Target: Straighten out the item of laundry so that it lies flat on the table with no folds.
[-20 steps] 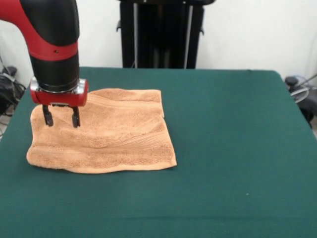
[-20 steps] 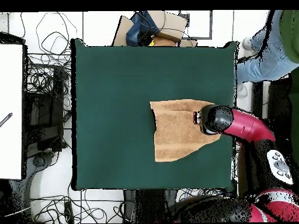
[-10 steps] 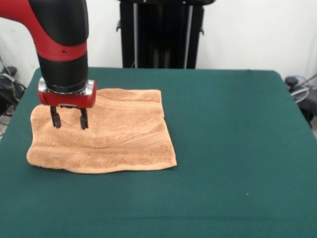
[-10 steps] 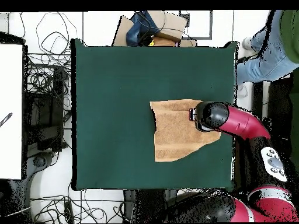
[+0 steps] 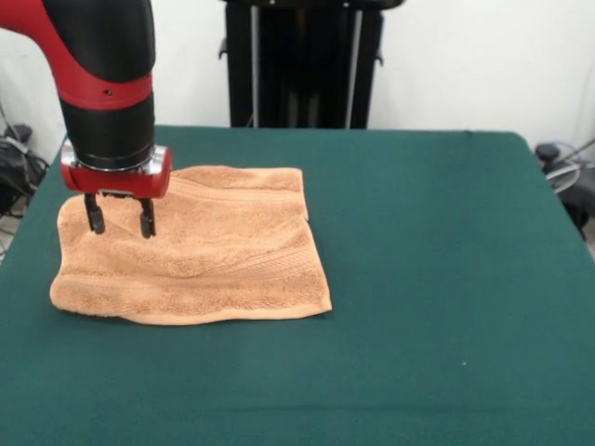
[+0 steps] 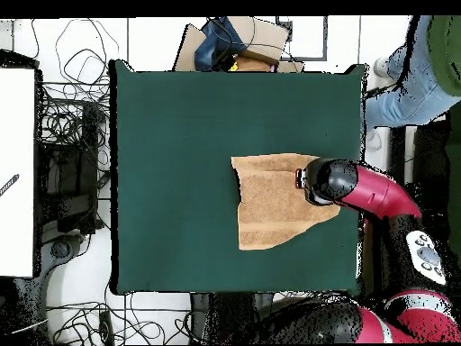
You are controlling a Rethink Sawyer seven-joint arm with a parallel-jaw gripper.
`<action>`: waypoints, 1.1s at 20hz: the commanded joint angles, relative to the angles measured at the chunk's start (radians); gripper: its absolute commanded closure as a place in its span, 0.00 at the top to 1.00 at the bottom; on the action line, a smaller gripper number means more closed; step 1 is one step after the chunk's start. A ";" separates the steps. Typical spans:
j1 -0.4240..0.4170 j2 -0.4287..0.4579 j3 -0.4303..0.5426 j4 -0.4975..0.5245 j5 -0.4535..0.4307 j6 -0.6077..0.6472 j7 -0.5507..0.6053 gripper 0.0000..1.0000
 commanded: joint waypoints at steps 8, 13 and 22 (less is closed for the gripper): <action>0.052 0.025 -0.037 0.056 0.061 -0.054 0.295 1.00; 0.054 0.031 -0.045 0.066 0.077 -0.063 0.281 1.00; 0.091 0.046 -0.062 0.057 0.094 -0.064 0.277 1.00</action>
